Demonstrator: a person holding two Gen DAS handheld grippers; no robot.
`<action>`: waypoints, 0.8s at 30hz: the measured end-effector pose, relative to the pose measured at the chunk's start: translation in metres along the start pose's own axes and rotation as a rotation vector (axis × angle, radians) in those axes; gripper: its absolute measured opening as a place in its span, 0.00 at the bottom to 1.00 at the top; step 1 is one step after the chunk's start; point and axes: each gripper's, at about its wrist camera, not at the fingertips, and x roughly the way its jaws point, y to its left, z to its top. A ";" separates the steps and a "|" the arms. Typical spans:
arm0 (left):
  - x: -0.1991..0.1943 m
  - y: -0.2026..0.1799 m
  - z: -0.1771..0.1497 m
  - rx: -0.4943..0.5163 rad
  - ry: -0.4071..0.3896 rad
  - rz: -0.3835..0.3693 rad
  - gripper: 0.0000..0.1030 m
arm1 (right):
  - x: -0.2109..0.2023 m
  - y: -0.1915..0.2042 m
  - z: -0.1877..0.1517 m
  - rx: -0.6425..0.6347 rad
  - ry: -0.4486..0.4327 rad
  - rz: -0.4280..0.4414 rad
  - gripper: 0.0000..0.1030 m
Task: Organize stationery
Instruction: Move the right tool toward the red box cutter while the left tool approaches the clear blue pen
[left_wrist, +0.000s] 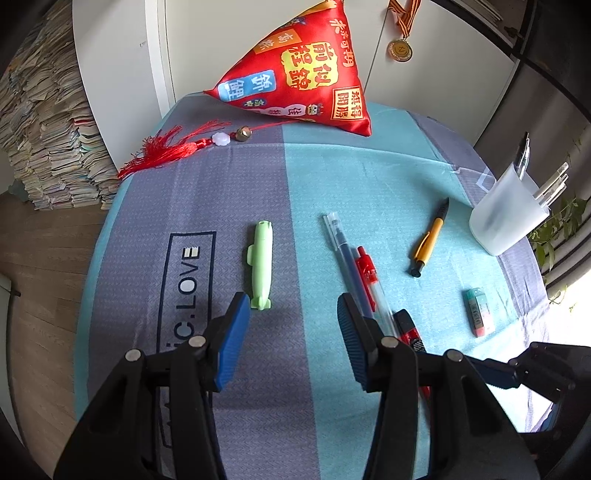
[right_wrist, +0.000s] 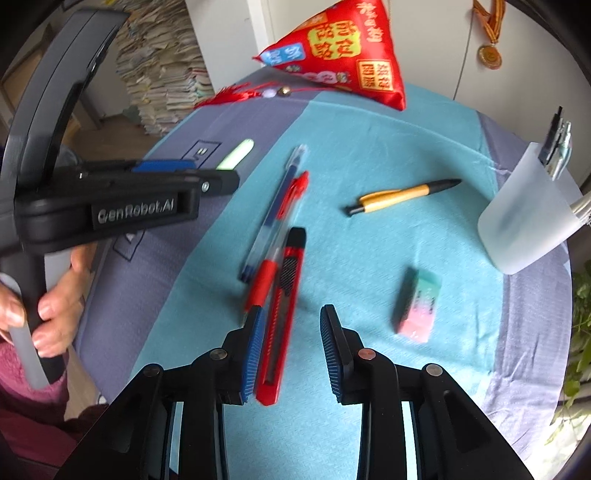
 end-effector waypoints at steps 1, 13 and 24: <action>0.001 0.001 0.000 0.000 0.002 0.000 0.46 | 0.003 0.002 -0.001 -0.010 0.011 -0.012 0.30; 0.010 -0.006 0.007 0.019 0.002 0.016 0.46 | 0.009 -0.028 -0.002 0.089 0.019 -0.123 0.24; 0.031 -0.034 0.012 0.093 0.013 0.052 0.50 | 0.003 -0.037 -0.012 0.107 0.018 -0.089 0.20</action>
